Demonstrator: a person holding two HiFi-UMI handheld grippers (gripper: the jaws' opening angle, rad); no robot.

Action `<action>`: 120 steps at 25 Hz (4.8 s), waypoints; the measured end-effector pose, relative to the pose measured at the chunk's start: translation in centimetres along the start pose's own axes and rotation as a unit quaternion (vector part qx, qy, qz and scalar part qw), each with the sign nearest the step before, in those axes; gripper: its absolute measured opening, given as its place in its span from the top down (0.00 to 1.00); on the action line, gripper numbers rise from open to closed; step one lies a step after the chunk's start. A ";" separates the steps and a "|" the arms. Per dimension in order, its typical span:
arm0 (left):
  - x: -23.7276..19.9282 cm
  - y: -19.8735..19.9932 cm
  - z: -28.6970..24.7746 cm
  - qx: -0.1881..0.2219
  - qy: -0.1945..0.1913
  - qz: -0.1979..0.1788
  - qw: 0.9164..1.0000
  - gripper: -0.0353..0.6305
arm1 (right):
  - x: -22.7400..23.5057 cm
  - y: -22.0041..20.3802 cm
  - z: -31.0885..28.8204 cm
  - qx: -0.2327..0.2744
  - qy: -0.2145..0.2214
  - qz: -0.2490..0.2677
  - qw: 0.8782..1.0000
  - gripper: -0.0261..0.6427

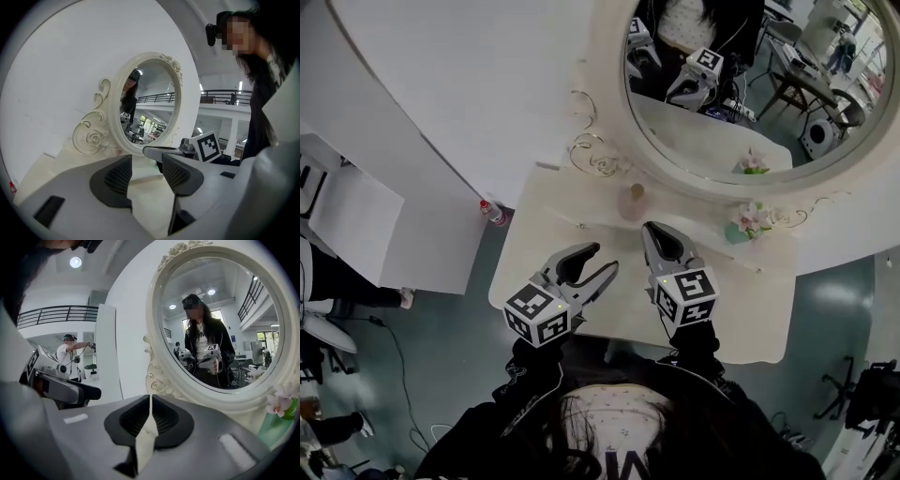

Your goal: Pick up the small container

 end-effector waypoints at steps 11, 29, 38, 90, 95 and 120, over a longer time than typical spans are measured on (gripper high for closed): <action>-2.2 0.6 -1.9 -0.018 -0.042 0.001 0.999 0.64 | 3.6 -1.8 -4.1 -0.040 -0.036 -0.002 0.999 0.79; -5.4 0.7 -1.6 -0.029 -0.050 0.012 0.998 0.64 | 6.5 -4.3 -10.2 -0.084 -0.082 0.025 0.993 0.70; -6.0 0.7 -1.4 -0.031 -0.048 0.016 0.998 0.64 | 6.6 -4.3 -11.2 -0.077 -0.086 0.024 0.993 0.70; -2.3 -6.0 -3.8 -0.105 -0.080 0.077 0.988 0.62 | -3.1 2.8 -2.3 -0.061 0.019 0.021 0.998 0.75; 0.2 -7.0 -3.8 -0.111 -0.095 0.076 0.986 0.62 | -4.7 2.7 0.0 -0.059 0.040 0.024 0.997 0.75; 13.5 -10.6 -0.7 -0.071 -0.044 0.014 0.996 0.62 | -8.1 0.4 14.5 -0.027 0.082 0.032 0.996 0.75</action>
Point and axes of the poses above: the fingertips, and each gripper's own axes: z backward along the fingers, x to its right, y out of its top, the point moved 1 cm from there along z, backward along the fingers, and after that the axes turned 4 degrees about y, right-handed, at the moved point
